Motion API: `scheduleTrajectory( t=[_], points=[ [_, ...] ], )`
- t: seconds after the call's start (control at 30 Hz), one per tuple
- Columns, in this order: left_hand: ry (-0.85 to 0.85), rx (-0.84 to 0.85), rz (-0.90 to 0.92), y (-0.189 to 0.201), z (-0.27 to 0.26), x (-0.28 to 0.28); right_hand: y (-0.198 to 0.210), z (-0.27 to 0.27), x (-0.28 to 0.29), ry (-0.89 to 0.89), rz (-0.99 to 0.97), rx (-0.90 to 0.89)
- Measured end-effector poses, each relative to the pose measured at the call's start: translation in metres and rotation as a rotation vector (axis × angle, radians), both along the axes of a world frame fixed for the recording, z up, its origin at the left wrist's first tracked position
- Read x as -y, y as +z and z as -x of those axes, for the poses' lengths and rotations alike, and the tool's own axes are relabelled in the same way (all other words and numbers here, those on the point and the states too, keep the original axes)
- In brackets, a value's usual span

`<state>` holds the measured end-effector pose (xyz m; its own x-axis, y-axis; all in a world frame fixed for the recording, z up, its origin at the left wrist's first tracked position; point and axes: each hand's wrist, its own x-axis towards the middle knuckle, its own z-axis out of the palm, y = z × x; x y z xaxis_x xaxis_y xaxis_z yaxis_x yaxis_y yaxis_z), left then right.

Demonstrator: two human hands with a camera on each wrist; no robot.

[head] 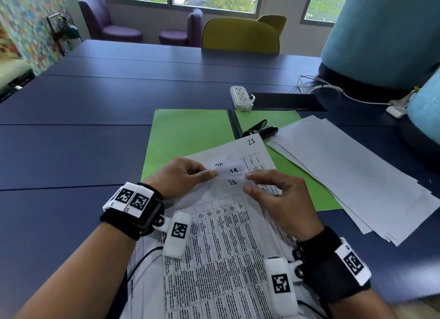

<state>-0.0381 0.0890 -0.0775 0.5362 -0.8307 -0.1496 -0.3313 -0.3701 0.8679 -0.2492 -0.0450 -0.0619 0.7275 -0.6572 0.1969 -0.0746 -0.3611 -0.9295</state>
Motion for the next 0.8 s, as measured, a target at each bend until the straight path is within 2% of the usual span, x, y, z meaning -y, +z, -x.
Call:
scheduleTrajectory(
  t=[0.13, 0.37, 0.6, 0.8],
  points=[
    [0.004, -0.005, -0.001, 0.0017, 0.002, -0.0001, -0.0009, -0.0008, 0.0, -0.001, -0.004, -0.065],
    [-0.002, -0.082, 0.009, 0.0026, 0.0043, -0.0016, 0.0019, 0.0002, -0.006, 0.134, -0.11, -0.103],
    [-0.026, -0.063, -0.035, 0.0069, 0.0018, -0.0021, -0.0013, 0.001, 0.0013, -0.1, -0.017, 0.015],
    [-0.018, -0.08, -0.04, 0.0083, 0.0036, -0.0025, -0.0058, 0.001, 0.0032, -0.098, -0.017, -0.024]
  ],
)
